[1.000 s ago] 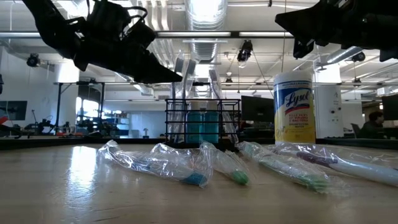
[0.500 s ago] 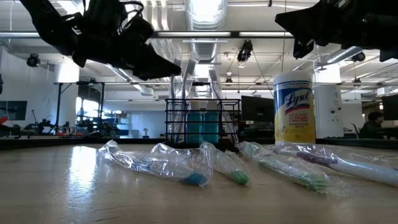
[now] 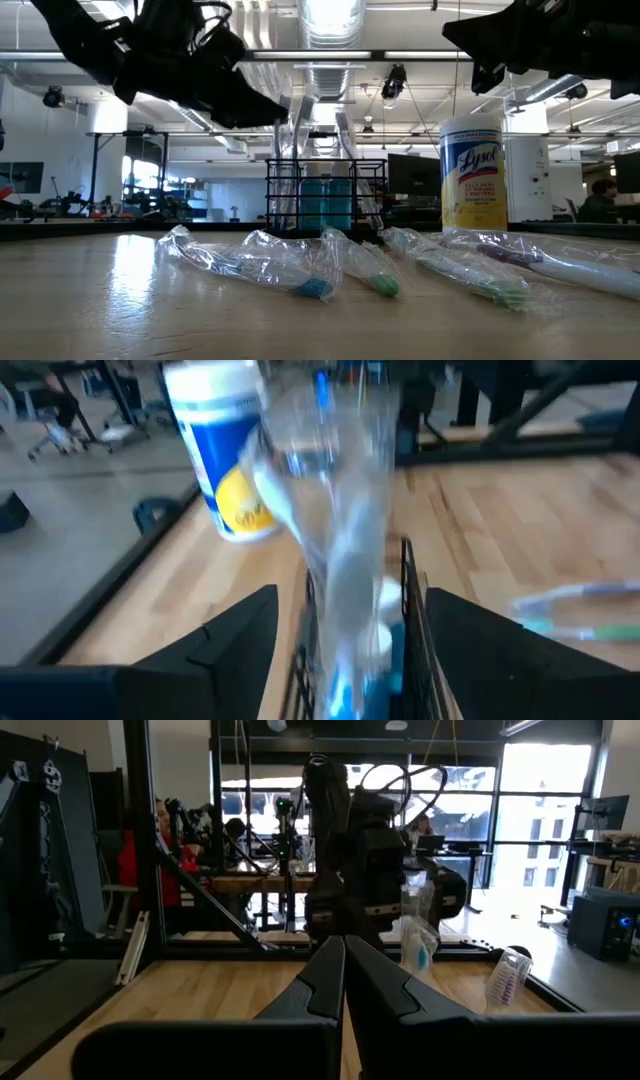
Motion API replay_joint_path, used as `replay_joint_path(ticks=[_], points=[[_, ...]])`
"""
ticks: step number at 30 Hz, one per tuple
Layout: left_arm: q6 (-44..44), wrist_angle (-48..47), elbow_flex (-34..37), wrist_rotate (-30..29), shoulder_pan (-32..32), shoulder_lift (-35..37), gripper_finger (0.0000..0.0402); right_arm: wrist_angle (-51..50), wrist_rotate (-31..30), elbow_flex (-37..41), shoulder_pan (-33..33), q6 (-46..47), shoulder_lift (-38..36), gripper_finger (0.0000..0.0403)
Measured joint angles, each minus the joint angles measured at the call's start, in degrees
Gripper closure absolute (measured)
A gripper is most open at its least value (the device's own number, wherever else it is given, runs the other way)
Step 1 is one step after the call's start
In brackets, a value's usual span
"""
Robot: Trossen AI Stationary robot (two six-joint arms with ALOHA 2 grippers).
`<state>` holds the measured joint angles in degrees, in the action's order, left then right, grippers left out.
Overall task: Pick & Place toothbrushing station
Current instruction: Put the purple toothbrush into the black wire organizer
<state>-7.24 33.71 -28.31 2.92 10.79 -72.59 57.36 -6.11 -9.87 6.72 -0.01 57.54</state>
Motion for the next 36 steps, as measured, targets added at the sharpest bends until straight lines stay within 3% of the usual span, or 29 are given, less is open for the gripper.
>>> replay_joint_path(ticks=[4,14,18,22,26,28,36], points=[[-0.25,-3.77,-0.64,0.33,-0.02,5.43,0.0144,-0.13,0.0,0.0,0.0,0.0,0.0,0.0394],[-0.83,-29.88,-3.03,10.74,-0.13,30.64,0.016,-2.4,-0.02,0.0,0.02,-1.05,-0.02,0.0394],[-1.51,-34.61,-1.3,11.54,-0.13,41.6,0.0214,-2.99,-0.02,0.0,0.02,-1.09,-0.02,0.0394],[-1.07,-35.2,2.73,11.29,-0.13,49.86,0.0305,-3.02,-0.02,0.0,0.01,-1.1,-0.02,0.0394],[2.96,-30.92,7.26,3.2,-0.11,54.57,0.0389,-3.52,-0.04,0.0,0.0,-3.5,-0.02,0.0394],[3.76,-32.55,9.2,1.98,-0.1,56.0,0.0391,-4.08,-0.04,0.0,0.0,-4.6,-0.02,0.0394],[4.32,-32.02,13.74,6.45,-0.09,62.82,0.0395,-4.33,-0.04,0.0,0.0,-2.71,-0.02,0.0394]])
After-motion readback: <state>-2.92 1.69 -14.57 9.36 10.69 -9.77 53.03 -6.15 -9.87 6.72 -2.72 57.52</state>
